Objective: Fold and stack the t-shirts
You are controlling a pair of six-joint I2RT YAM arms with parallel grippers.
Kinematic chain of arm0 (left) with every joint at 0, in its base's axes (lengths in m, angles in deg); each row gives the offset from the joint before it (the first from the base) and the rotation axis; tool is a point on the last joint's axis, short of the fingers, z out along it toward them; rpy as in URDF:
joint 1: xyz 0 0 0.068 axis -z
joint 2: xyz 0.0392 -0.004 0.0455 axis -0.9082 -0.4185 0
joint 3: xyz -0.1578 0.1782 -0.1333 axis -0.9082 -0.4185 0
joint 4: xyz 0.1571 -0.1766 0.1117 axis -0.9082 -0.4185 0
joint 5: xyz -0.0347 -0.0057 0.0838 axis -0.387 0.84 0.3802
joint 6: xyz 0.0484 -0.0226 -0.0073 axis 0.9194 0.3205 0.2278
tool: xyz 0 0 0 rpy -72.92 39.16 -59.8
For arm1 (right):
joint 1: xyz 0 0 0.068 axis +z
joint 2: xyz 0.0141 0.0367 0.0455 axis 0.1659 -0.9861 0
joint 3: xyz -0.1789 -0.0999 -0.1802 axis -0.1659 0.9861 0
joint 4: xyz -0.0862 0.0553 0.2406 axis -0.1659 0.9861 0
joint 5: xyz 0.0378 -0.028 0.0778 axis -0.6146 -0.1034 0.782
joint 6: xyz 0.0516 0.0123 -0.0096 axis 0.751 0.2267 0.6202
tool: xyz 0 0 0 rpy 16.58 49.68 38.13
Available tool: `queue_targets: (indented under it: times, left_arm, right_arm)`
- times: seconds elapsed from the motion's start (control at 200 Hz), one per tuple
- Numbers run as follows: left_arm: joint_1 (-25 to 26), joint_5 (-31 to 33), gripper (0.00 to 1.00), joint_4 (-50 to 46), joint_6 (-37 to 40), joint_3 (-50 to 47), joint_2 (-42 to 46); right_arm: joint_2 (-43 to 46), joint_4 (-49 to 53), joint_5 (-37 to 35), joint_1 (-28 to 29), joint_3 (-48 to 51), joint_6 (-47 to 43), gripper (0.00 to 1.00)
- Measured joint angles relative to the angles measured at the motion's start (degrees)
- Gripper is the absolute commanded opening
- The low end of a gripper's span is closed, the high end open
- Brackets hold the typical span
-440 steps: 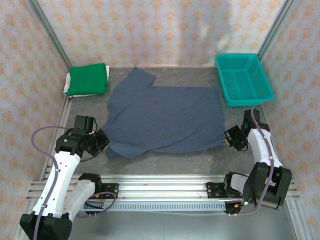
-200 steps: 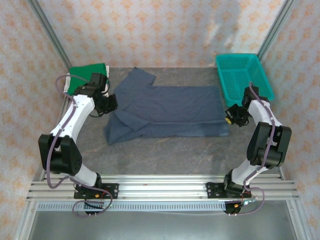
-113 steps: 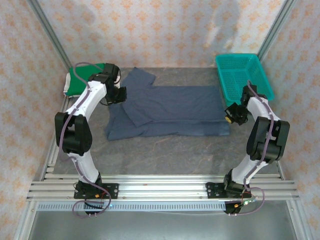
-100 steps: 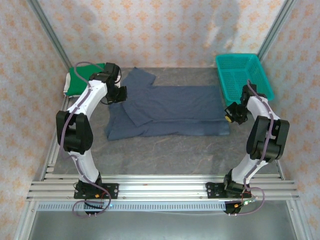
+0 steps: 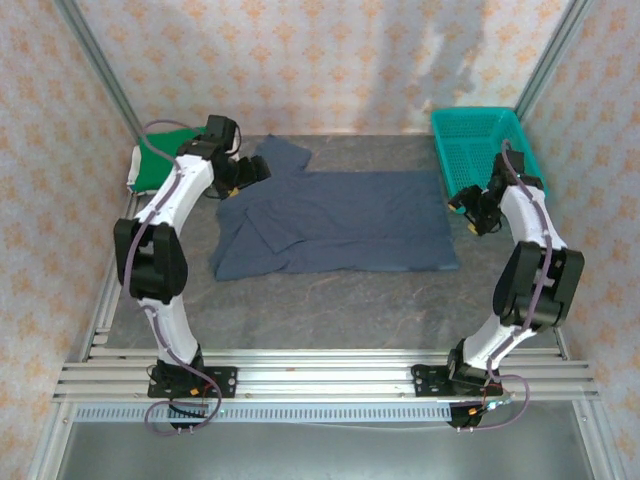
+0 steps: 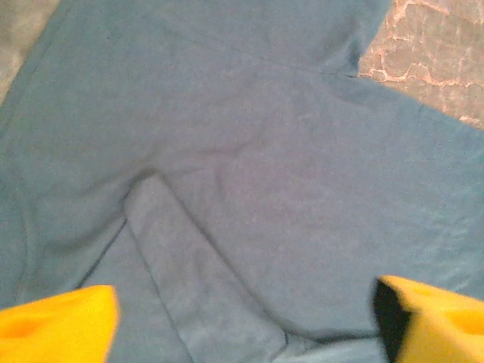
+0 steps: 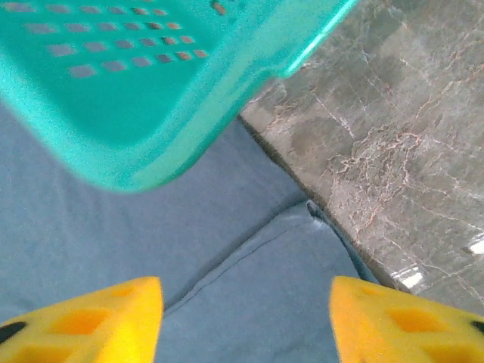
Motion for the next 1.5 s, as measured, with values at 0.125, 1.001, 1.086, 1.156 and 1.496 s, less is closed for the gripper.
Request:
queue_targets:
  times: [0.125,1.001,1.086,1.156,1.496]
  left_arm:
    - [-2.1,0.0,1.0,-0.6,-3.3,-11.6,13.7]
    - [-3.2,1.4,0.13,16.4,-13.6,-43.3,11.3]
    - [-3.2,2.4,0.11,16.2,-13.3,-42.8,11.0]
    - [-3.2,3.4,0.11,15.5,-12.7,-42.9,11.5]
    - [-3.5,5.6,0.12,8.1,-12.3,-53.7,24.2]
  right_arm:
    - [9.6,2.4,1.0,0.0,4.1,-1.7,0.73]
    - [-1.2,-9.6,0.0,0.4,21.8,3.3,0.2]
    - [-1.3,-9.6,-1.4,0.4,21.8,3.6,0.01]
    - [-1.2,-9.3,-2.4,0.6,21.8,4.0,0.0]
    - [9.4,-5.7,-5.2,0.9,32.0,6.4,0.0]
